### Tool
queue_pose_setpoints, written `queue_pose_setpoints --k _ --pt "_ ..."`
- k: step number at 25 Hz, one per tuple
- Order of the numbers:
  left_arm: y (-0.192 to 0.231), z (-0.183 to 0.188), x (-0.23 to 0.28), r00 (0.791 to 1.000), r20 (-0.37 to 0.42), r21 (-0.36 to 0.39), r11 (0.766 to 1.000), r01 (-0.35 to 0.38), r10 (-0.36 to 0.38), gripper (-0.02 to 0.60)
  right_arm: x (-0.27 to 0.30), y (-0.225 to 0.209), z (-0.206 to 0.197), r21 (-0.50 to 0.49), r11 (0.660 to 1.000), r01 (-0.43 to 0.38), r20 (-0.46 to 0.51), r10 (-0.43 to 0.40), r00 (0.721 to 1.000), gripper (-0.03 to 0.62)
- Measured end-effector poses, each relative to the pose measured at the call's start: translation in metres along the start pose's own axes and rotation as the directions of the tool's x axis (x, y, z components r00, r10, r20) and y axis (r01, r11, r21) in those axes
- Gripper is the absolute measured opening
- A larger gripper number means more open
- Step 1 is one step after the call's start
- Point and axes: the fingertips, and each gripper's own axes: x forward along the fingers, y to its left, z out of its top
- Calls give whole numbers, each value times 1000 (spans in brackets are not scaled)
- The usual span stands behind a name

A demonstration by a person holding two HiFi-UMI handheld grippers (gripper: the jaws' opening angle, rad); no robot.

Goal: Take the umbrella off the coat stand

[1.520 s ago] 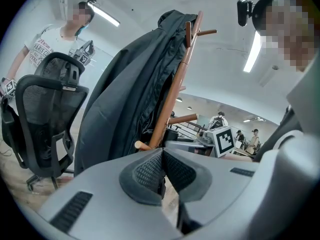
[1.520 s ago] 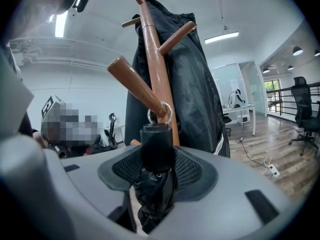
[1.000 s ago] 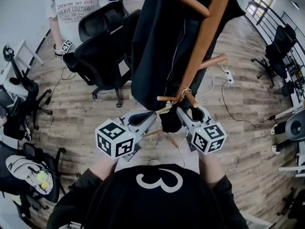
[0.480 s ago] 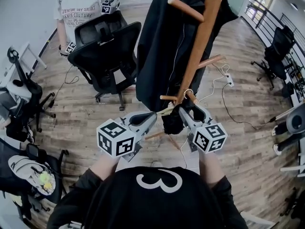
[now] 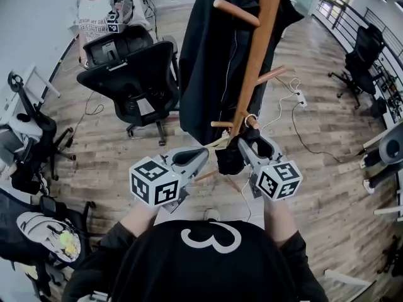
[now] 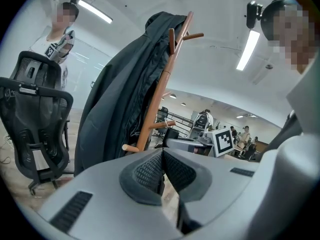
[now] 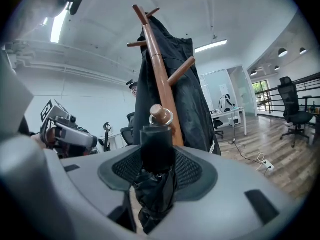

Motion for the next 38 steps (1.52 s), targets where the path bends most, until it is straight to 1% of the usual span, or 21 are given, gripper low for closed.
queue_pose_setpoints --k 5,10,16,21,26,38 --pt "-8 -5 -5 1000 -12 -5 1000 26 -26 15 -14 2 3 3 999 41 5 -41 999 206" --pt "-17 -7 -12 999 -3 -2 999 52 -52 15 -31 6 11 -13 997 79 23 -79 997 206" --pt "-31 -16 -30 997 8 3 997 71 -71 16 -56 24 15 -17 995 100 43 -99 994 206" --pt "-47 -22 -52 996 24 17 996 83 -83 16 -77 52 14 -15 996 85 58 -84 995 206" --pt "-65 -33 -79 995 34 35 995 92 -93 15 -99 90 8 -18 998 58 62 -57 996 206" --pt "-113 -61 -142 991 66 83 991 108 -113 15 -155 177 -17 4 1000 14 74 -14 997 206"
